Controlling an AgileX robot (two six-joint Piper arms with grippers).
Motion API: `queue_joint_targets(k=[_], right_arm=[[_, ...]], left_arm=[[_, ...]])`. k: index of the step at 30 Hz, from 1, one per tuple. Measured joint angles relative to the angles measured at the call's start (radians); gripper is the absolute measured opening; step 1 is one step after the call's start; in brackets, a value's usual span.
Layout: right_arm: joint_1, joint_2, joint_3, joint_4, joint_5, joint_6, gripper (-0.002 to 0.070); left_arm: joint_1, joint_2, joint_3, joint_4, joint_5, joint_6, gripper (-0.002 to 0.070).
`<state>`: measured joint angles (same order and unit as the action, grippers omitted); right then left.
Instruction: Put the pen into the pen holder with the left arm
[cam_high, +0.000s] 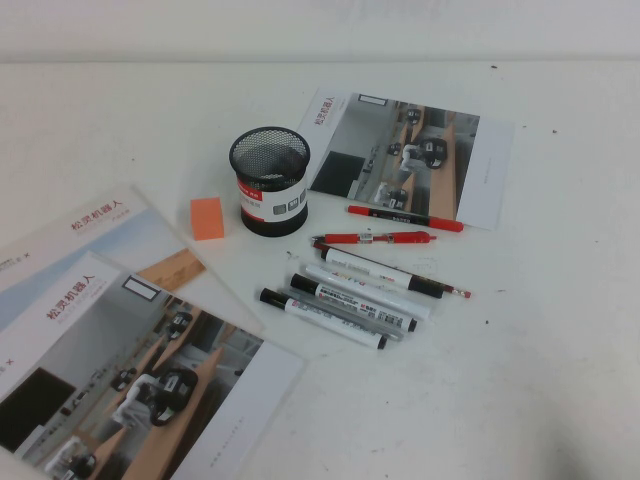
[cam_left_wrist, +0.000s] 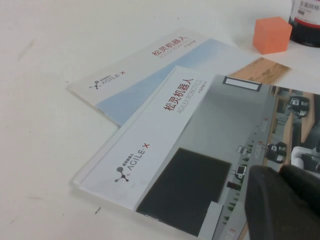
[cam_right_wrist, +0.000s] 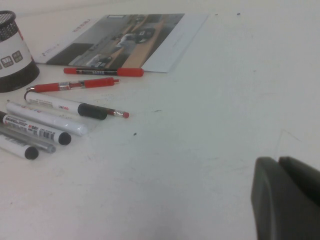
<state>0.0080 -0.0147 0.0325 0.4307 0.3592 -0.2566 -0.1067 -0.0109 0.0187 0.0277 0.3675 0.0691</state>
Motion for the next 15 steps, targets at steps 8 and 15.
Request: queue_joint_targets(k=[8,15], right_arm=[[0.000,0.000,0.000,0.000,0.000,0.000,-0.0020],[0.000,0.000,0.000,0.000,0.000,0.000,-0.0020]], left_arm=[[0.000,0.000,0.004,-0.060,-0.029,-0.007,0.0001],[0.000,0.000,0.006,-0.258,-0.073,-0.048,0.0001]])
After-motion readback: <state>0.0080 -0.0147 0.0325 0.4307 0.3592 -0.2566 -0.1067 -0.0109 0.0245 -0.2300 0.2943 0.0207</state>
